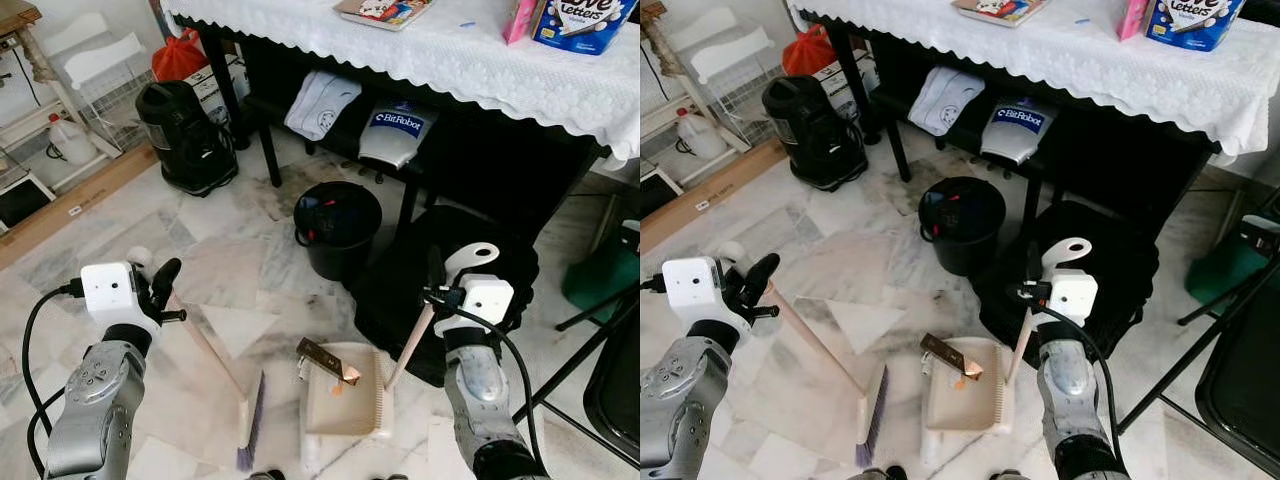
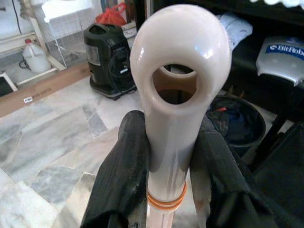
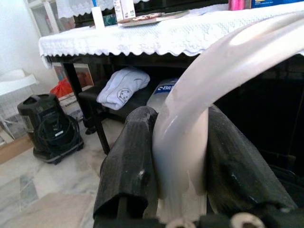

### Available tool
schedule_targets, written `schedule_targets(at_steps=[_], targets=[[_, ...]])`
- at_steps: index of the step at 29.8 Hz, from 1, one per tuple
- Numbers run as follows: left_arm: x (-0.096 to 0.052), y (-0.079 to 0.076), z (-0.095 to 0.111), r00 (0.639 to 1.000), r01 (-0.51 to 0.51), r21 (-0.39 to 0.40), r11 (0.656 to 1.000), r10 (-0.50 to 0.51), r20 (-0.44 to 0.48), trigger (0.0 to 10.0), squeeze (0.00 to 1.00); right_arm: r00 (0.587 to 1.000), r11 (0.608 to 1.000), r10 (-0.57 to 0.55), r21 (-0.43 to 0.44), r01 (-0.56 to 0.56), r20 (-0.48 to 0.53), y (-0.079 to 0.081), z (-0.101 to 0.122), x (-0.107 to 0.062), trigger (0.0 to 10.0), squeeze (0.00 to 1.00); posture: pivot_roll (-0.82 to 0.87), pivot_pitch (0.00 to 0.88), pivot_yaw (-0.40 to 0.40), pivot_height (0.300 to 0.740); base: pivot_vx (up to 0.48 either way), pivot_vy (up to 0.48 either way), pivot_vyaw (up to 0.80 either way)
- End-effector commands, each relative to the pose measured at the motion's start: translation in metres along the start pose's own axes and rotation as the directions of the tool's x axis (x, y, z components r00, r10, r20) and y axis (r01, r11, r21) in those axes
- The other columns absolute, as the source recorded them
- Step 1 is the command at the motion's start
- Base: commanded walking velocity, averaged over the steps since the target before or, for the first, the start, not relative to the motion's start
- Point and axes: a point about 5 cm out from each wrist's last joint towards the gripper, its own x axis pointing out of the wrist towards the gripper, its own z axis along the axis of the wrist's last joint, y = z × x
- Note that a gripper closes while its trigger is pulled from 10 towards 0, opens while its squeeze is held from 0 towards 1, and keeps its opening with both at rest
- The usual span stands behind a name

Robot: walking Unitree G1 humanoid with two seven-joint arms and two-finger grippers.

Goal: Sweep floor

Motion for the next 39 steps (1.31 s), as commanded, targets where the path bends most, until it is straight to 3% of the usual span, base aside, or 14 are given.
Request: schedule_targets(at_steps=[1, 5, 9, 16, 20, 24, 30, 36, 39], targets=[[0.000, 0.005, 0.006, 0.999, -0.020, 0.008, 1.000, 0.020, 0.041, 10.0, 0.00, 0.999, 1.000, -0.007, 0.015, 0.007, 0.033, -0.001, 0.006, 0.001, 10.0, 0.00, 0.01, 0.116, 0.112, 0.740, 0.000, 0.000, 0.00], [0.002, 0.005, 0.007, 0.999, -0.021, 0.007, 1.000, 0.021, 0.050, 10.0, 0.00, 0.999, 0.999, -0.017, 0.034, 0.016, 0.043, -0.002, 0.009, 0.001, 10.0, 0.00, 0.01, 0.110, 0.116, 0.740, 0.000, 0.000, 0.00], [0.004, 0.009, 0.012, 0.997, -0.032, 0.012, 0.999, 0.031, 0.072, 10.0, 0.00, 0.995, 0.993, -0.041, 0.115, 0.030, 0.092, -0.001, 0.022, 0.003, 10.0, 0.00, 0.00, 0.099, 0.121, 0.740, 0.000, 0.000, 0.00], [0.009, 0.005, 0.021, 0.991, 0.001, -0.029, 1.000, 0.003, 0.132, 10.0, 0.00, 0.983, 0.987, 0.012, 0.157, -0.042, 0.185, 0.011, 0.049, 0.007, 10.0, 0.00, 0.00, 0.090, 0.124, 0.740, 0.000, 0.000, 0.00], [0.012, 0.001, 0.026, 0.987, 0.007, -0.028, 1.000, -0.003, 0.159, 10.0, 0.00, 0.981, 0.983, 0.023, 0.174, -0.057, 0.192, 0.014, 0.055, 0.007, 10.0, 0.00, 0.00, 0.089, 0.125, 0.740, 0.000, 0.000, 0.00], [0.015, 0.010, 0.035, 0.970, -0.086, 0.023, 0.996, 0.078, 0.228, 10.0, 0.00, 0.981, 0.980, 0.036, 0.186, -0.072, 0.190, 0.016, 0.062, 0.007, 10.0, 0.00, 0.00, 0.089, 0.125, 0.740, 0.000, 0.000, 0.00], [0.016, 0.010, 0.047, 0.952, -0.112, 0.082, 0.990, 0.083, 0.294, 10.0, 0.00, 0.983, 0.979, 0.057, 0.186, -0.090, 0.176, 0.017, 0.064, 0.006, 10.0, 0.00, 0.00, 0.096, 0.120, 0.740, 0.000, 0.000, 0.00], [0.016, 0.007, 0.048, 0.943, -0.100, 0.052, 0.994, 0.078, 0.323, 10.0, 0.00, 0.983, 0.977, 0.068, 0.189, -0.100, 0.170, 0.017, 0.066, 0.007, 10.0, 0.00, -0.01, 0.098, 0.119, 0.740, 0.000, 0.000, 0.00], [0.017, 0.000, 0.046, 0.952, -0.034, 0.011, 0.999, 0.029, 0.304, 10.0, 0.00, 0.983, 0.977, 0.068, 0.188, -0.100, 0.169, 0.017, 0.067, 0.008, 10.0, 0.00, -0.01, 0.100, 0.117, 0.740, 0.000, 0.000, 0.00]])
